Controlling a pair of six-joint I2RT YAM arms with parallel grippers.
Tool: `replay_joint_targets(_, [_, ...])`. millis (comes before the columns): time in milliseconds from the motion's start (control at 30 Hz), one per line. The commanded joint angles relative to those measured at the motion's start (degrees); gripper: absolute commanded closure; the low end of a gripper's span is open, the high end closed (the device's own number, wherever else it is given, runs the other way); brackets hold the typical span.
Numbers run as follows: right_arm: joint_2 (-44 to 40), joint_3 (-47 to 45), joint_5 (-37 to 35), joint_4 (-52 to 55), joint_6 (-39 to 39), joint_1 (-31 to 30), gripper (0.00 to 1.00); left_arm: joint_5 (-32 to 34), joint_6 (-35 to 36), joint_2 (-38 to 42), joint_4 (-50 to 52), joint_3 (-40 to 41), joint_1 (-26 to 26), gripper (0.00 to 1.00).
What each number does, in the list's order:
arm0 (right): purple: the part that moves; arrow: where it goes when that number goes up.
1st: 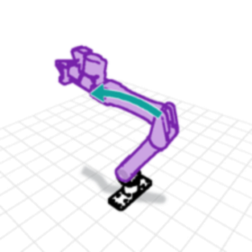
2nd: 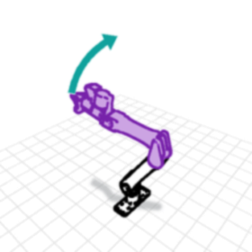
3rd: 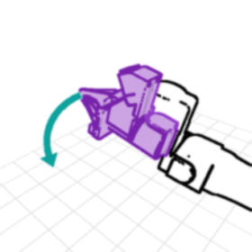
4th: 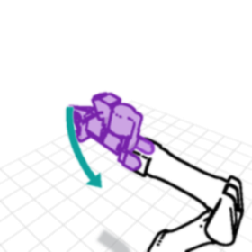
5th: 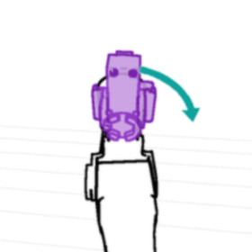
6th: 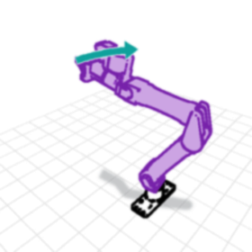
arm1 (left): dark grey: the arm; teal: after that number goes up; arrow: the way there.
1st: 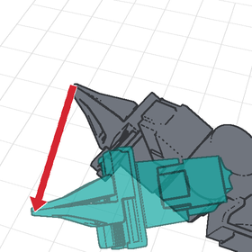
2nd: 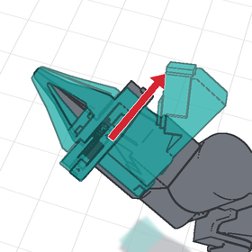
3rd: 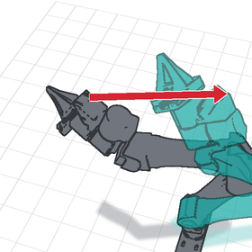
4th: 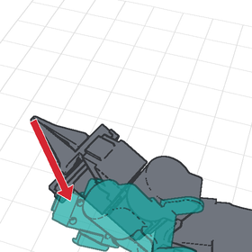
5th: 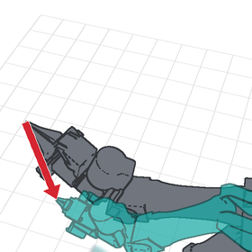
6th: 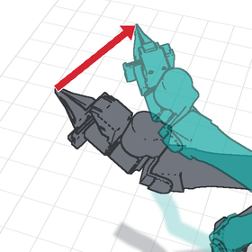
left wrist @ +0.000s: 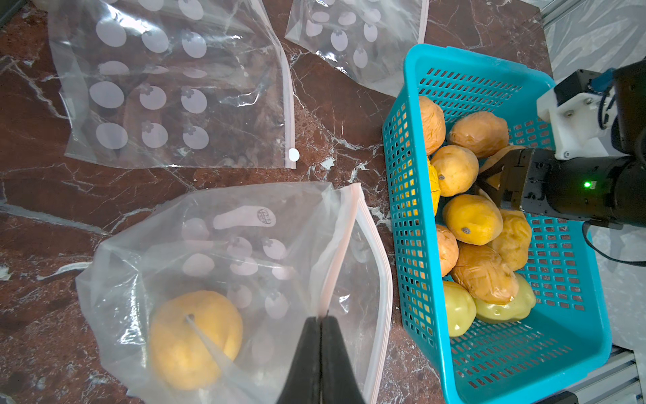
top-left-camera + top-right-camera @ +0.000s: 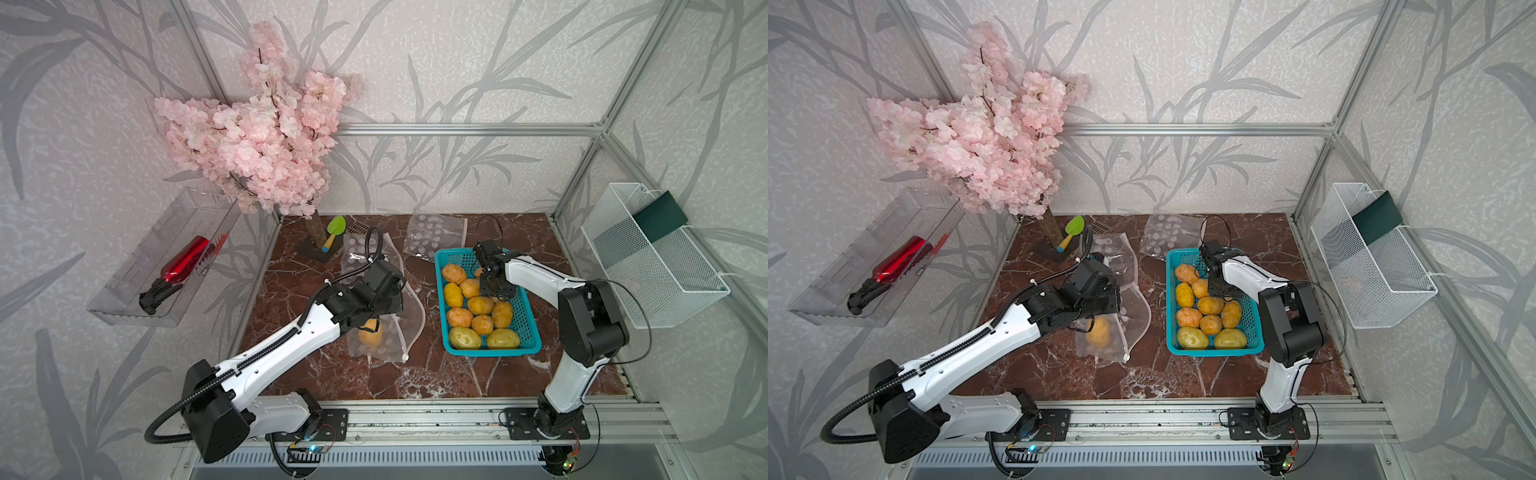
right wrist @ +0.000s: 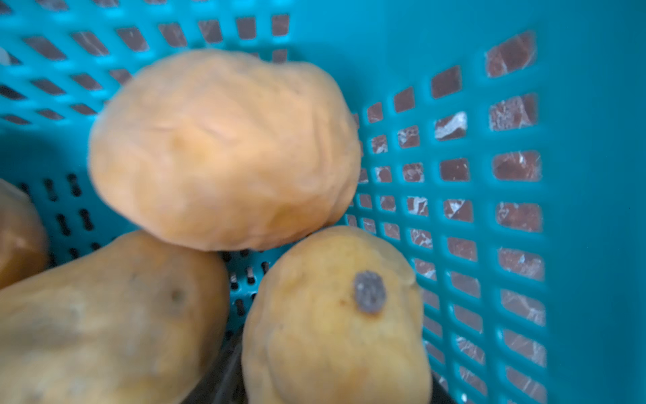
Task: Put the potatoes into a zipper bag and zip it
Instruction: Pick up the potato from the basket.
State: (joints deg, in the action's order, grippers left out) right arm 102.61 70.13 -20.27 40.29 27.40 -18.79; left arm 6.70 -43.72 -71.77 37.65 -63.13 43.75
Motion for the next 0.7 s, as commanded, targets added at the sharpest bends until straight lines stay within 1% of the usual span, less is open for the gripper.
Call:
replay_joint_targets(0, [-4.52, -1.23, 0.44, -0.64, -0.48, 0.07, 0.54, 0.51, -0.75, 0.83, 0.23, -0.58, -0.24, 1.0])
replay_joint_targets(100, [-9.16, -2.5, 1.4, -1.64, -0.67, 0.07, 0.6, 0.51, -0.75, 0.84, 0.21, -0.59, -0.24, 1.0])
replay_joint_targets(267, [-14.18, -4.66, 4.62, -3.09, -0.67, 0.07, 0.6, 0.51, -0.66, 1.26, 0.24, -0.6, -0.33, 1.0])
replay_joint_targets(467, [-23.15, -9.84, 16.25, -7.97, -1.38, -0.61, 0.6, -0.04, -0.2, 1.55, 0.14, -0.62, -0.39, 1.0])
replay_joint_targets(667, [-33.46, -18.23, 30.32, -17.7, 1.12, -3.61, 0.6, -1.65, 0.82, 1.52, -1.26, -0.41, -0.48, 1.0])
